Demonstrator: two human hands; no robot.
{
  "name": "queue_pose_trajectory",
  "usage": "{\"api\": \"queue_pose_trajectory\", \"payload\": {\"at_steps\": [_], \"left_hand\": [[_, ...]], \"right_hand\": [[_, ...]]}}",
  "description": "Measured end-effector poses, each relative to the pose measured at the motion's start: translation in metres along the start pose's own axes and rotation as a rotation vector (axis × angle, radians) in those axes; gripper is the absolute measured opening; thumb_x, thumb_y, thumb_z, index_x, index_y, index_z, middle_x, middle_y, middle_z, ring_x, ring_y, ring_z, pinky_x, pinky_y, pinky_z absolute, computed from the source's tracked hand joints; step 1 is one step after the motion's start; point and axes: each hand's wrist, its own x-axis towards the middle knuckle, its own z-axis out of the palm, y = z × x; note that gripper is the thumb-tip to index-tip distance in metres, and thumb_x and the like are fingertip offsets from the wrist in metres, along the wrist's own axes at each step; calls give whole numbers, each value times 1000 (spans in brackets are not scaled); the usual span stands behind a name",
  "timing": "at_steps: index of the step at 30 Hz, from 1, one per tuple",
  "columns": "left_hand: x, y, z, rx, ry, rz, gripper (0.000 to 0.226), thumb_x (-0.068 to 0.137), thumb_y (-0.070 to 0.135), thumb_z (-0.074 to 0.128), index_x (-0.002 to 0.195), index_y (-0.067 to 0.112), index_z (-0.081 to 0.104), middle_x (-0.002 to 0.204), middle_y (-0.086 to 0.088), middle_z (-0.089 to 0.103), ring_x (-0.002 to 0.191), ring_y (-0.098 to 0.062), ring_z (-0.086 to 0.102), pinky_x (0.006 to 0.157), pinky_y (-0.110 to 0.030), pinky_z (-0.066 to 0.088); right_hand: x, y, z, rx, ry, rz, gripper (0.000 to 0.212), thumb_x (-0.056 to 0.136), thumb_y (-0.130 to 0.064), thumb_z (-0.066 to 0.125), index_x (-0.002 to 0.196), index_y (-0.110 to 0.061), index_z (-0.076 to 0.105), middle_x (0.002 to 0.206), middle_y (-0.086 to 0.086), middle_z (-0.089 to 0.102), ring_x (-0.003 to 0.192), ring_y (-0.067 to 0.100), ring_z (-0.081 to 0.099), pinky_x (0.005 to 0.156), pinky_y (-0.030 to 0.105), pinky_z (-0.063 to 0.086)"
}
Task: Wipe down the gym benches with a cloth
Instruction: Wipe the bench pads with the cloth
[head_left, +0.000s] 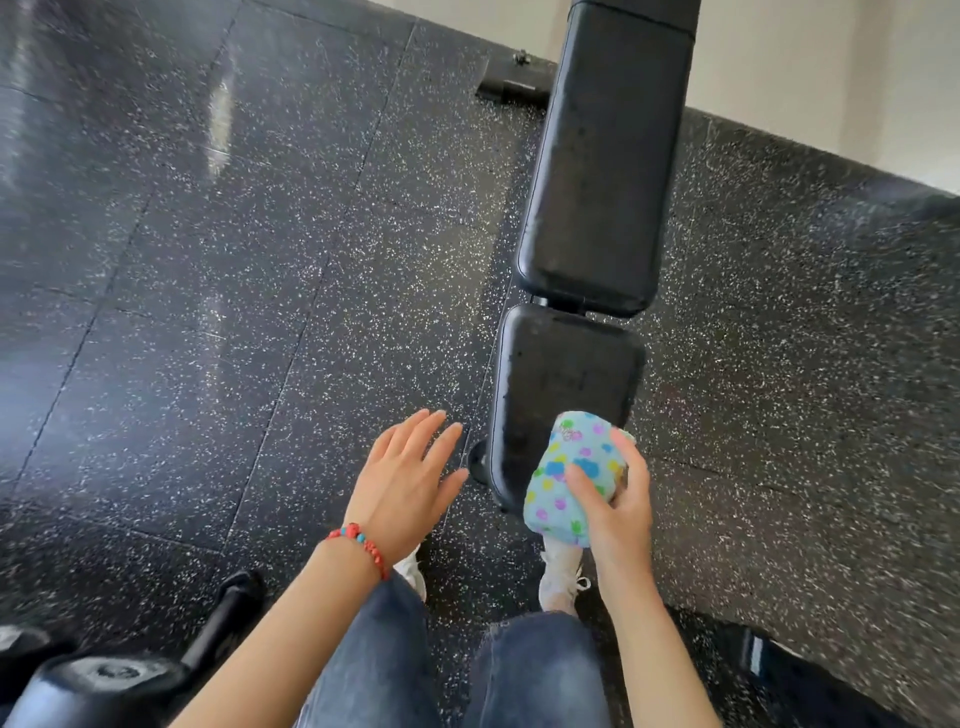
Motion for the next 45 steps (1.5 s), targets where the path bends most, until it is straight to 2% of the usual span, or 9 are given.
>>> {"api": "queue_pose_trajectory", "payload": {"at_steps": [7, 13, 15, 19, 23, 27, 30, 40, 45], "left_hand": [[13, 44, 45, -13, 68, -246, 62, 97, 49, 21, 119, 8, 61, 121, -12, 61, 114, -32, 57, 89, -45, 48], [20, 92, 108, -154, 172, -571, 53, 88, 39, 38, 116, 0, 62, 119, -21, 61, 109, -40, 58, 88, -52, 50], [24, 111, 131, -191, 193, -641, 53, 88, 37, 39, 114, -2, 63, 117, -23, 61, 107, -42, 59, 86, -53, 49], [27, 129, 169, -184, 266, -705, 52, 87, 35, 40, 115, -3, 62, 118, -23, 61, 108, -41, 58, 87, -52, 48], [27, 134, 209, -170, 312, -724, 51, 89, 34, 39, 118, -3, 60, 121, -22, 59, 113, -41, 56, 90, -50, 47], [29, 129, 250, -161, 369, -755, 50, 90, 32, 40, 123, -2, 56, 127, -22, 56, 117, -41, 53, 93, -50, 46], [31, 124, 278, -130, 423, -767, 48, 91, 31, 41, 127, 0, 50, 131, -22, 52, 120, -40, 50, 93, -51, 46], [37, 125, 324, -99, 508, -784, 53, 93, 30, 40, 137, 2, 37, 144, -18, 40, 133, -33, 36, 102, -51, 37], [41, 125, 328, -87, 543, -796, 52, 94, 28, 41, 138, 1, 37, 145, -18, 38, 135, -32, 34, 104, -50, 35]], "right_hand": [[69, -3, -47, -153, -243, -28, 51, 86, -8, 62, 119, -42, 44, 135, -6, 41, 118, 15, 47, 89, 38, 50], [139, -13, -87, -421, -550, -101, 48, 86, 0, 58, 120, -31, 42, 118, -18, 46, 98, -13, 50, 80, 13, 47], [163, -11, -98, -492, -640, -109, 49, 86, 2, 56, 120, -31, 43, 121, -13, 46, 100, -8, 50, 77, 9, 47], [198, 11, -98, -569, -752, -132, 48, 88, 2, 54, 122, -29, 44, 126, -7, 45, 111, 12, 49, 81, 17, 50], [215, 53, -80, -652, -831, -155, 52, 87, -1, 54, 117, -43, 47, 121, -22, 47, 115, 15, 50, 92, 45, 49], [218, 93, -64, -720, -853, -205, 51, 88, -3, 53, 120, -42, 47, 118, -30, 46, 116, 10, 48, 97, 45, 45], [217, 117, -61, -799, -787, -389, 46, 88, -5, 52, 128, -27, 46, 122, -16, 49, 114, 10, 48, 99, 41, 42], [205, 148, -58, -1018, -489, -815, 44, 89, -34, 47, 131, -21, 46, 107, 9, 50, 91, 27, 56, 67, 28, 39], [200, 154, -48, -1009, -572, -986, 43, 90, -34, 44, 126, -11, 50, 97, 14, 55, 78, 29, 59, 57, 28, 45]]}}
